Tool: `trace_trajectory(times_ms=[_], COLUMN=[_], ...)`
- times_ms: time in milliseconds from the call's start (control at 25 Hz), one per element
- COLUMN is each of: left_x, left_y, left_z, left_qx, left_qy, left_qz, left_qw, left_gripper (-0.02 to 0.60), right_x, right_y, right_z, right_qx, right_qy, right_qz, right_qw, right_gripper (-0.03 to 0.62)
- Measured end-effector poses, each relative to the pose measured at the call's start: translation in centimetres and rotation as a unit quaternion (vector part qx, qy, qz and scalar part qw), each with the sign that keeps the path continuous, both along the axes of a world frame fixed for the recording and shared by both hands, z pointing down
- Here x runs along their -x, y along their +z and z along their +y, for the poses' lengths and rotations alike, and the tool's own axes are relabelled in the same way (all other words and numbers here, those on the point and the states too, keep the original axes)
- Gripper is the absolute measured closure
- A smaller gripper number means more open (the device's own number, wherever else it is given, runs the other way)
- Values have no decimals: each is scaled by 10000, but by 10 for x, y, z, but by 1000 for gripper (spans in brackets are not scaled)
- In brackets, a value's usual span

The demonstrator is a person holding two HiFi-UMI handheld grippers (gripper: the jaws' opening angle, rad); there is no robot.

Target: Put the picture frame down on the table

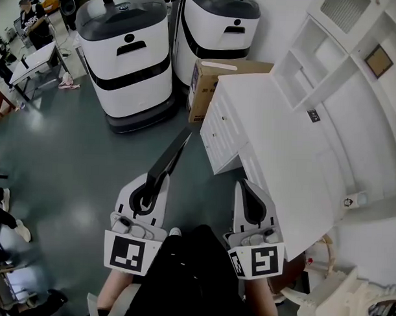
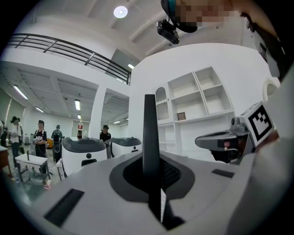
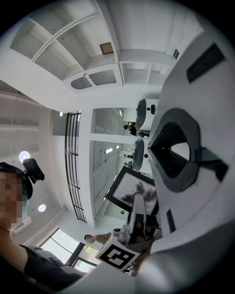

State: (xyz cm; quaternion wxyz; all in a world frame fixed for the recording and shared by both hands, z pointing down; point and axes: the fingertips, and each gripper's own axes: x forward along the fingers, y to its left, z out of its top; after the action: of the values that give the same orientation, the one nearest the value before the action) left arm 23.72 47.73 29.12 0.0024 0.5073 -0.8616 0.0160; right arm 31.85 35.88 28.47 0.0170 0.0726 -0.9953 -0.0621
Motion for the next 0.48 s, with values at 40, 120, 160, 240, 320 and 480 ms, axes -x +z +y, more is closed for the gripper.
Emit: trace_trajectory(times_ms=[40, 120, 160, 240, 320, 480], left_x=[1, 4, 5, 10, 15, 31], left_y=[1, 4, 5, 6, 7, 10], left_z=[-1, -3, -4, -6, -10, -18], left_qx=[6, 31, 42, 53, 68, 70], left_qy=[6, 19, 19, 18, 35, -6], left_qz=[-20, -31, -21, 2, 3, 56], left_qw=[10000, 10000, 10000, 10000, 10000, 10000], left_gripper=[569, 569, 569, 569, 569, 569], right_x=[1, 3, 5, 10, 16, 35], right_y=[0, 2, 4, 7, 9, 12], right_z=[-1, -5, -7, -11, -16, -25], right_qx=[-12, -9, 8, 45, 66, 73], right_qy=[5, 37, 56, 77, 76, 8], right_qz=[-2, -6, -1, 27, 60, 83], right_qw=[10000, 10000, 10000, 10000, 9999, 9999], right_gripper=[592, 592, 592, 592, 592, 592])
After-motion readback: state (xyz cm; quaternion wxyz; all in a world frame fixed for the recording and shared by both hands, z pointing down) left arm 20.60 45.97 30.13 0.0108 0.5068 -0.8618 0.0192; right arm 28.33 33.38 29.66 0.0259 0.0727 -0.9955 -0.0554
